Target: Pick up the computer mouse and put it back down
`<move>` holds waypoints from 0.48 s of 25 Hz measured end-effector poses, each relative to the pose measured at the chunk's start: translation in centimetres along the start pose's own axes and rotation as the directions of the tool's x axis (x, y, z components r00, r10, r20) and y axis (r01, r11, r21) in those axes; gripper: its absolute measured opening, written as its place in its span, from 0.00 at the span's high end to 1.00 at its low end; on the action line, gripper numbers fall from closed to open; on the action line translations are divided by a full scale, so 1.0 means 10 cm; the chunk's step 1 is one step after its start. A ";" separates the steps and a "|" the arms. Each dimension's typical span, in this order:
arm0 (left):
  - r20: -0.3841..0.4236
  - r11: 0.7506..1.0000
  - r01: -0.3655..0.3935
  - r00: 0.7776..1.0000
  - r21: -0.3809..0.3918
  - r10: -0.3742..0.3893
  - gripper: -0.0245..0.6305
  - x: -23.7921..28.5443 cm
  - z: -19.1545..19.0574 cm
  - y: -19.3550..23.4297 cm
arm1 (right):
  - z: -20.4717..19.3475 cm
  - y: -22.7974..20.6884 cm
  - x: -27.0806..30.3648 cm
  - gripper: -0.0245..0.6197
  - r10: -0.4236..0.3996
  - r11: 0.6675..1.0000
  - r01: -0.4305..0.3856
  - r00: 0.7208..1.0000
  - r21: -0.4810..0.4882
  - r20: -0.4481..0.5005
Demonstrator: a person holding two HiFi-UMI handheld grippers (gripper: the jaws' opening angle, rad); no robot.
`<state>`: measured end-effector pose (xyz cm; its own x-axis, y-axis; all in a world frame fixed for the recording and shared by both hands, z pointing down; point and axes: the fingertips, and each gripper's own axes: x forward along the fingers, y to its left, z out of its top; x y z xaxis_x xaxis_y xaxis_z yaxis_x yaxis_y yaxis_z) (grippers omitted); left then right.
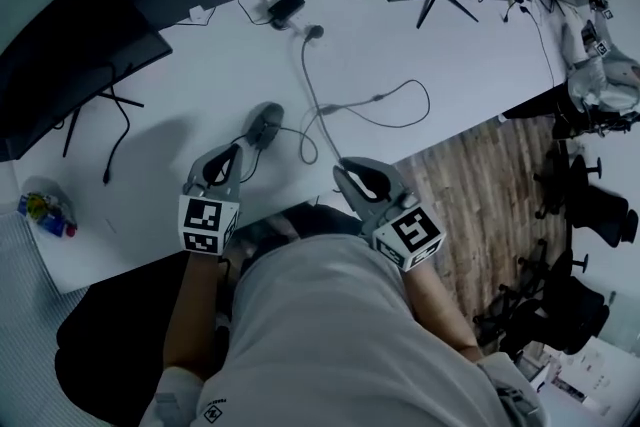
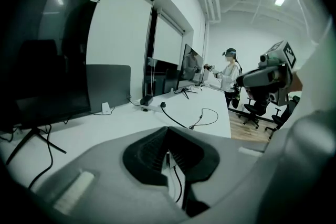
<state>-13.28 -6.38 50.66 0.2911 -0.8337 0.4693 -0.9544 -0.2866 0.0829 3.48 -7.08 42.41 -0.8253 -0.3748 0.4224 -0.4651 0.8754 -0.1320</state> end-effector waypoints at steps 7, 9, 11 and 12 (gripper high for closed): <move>0.068 0.997 -0.030 0.997 -0.066 0.035 0.95 -0.51 0.09 -0.01 | 0.10 0.34 0.14 0.88 0.095 0.995 -0.094 0.995 -0.042 0.018; 0.082 0.996 -0.045 0.995 -0.080 0.052 0.95 -0.66 0.10 -0.01 | 0.12 0.44 0.18 0.88 0.122 0.991 -0.121 0.992 -0.054 0.024; 0.099 0.994 -0.060 0.993 -0.091 0.069 0.95 -0.81 0.12 -0.01 | 0.13 0.55 0.23 0.88 0.148 0.987 -0.146 0.989 -0.066 0.021; 0.108 0.993 -0.069 0.991 -0.096 0.079 0.95 -0.89 0.13 -0.01 | 0.14 0.61 0.25 0.88 0.159 0.985 -0.158 0.987 -0.072 0.018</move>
<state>-15.75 0.49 45.34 0.2199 -0.8998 0.3768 -0.9741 -0.1817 0.1346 -1.83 -3.13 41.44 -0.8945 -0.2359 0.3797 -0.3049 0.9431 -0.1324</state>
